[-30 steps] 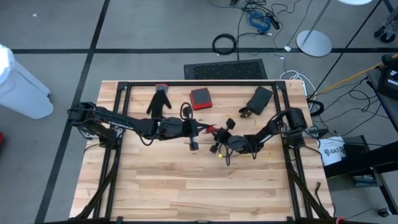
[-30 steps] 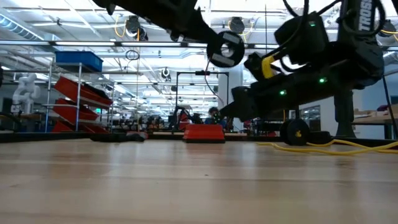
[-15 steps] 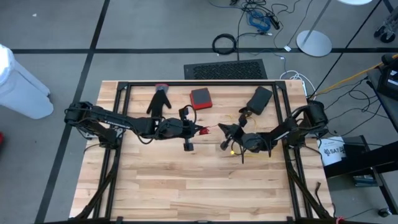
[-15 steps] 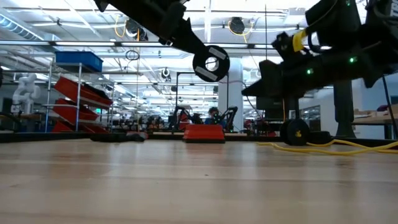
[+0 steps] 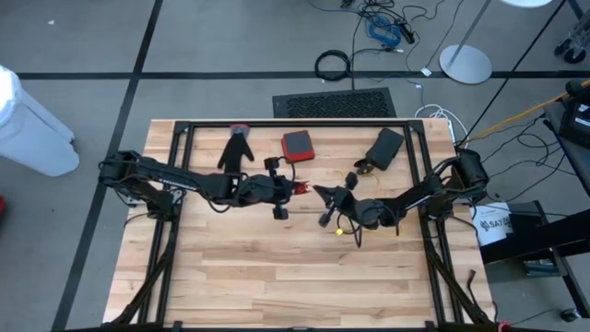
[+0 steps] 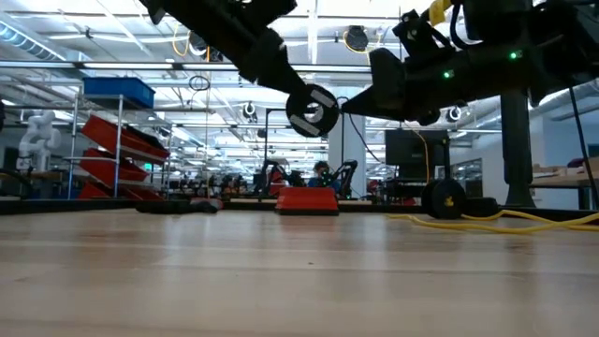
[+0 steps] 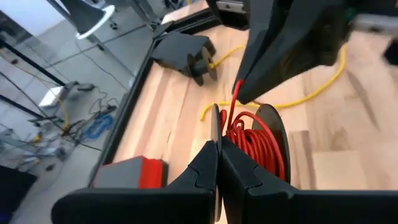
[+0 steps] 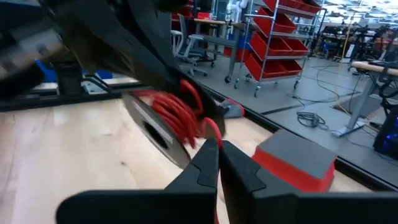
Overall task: Coil cords
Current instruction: Coil the red wire onto the spool
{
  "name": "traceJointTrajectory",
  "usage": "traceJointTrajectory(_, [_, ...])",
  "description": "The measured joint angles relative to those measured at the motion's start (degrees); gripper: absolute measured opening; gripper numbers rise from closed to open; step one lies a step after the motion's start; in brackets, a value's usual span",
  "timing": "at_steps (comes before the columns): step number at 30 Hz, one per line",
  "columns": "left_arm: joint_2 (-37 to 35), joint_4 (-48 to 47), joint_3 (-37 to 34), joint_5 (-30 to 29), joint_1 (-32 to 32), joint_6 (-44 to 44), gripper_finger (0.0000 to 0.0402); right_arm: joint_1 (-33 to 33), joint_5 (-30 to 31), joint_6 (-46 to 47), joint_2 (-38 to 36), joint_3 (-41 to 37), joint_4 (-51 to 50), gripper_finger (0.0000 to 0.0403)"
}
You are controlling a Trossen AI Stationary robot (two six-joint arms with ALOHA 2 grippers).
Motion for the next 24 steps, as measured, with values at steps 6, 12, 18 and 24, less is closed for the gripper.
traceJointTrajectory(6, [3.16, 4.26, 0.0, -2.27, 0.0, 1.16, 0.0008, 0.39, -1.22, 0.38, 0.03, 2.08, -1.06, 0.0])
traceJointTrajectory(12, [5.61, 10.05, -0.04, -5.57, -0.04, 2.6, 0.0008, 0.72, -0.75, 0.4, -0.04, 4.93, -5.11, 0.0])
traceJointTrajectory(18, [6.35, 13.56, -0.09, -5.95, 0.0, 2.39, 0.0008, 0.72, -1.13, 0.95, -0.08, 5.97, -6.73, 0.0])
traceJointTrajectory(24, [6.42, 16.32, -0.13, -8.55, -0.07, 2.32, 0.0008, 0.7, -0.78, 1.95, -0.12, 6.02, -6.86, 0.0])
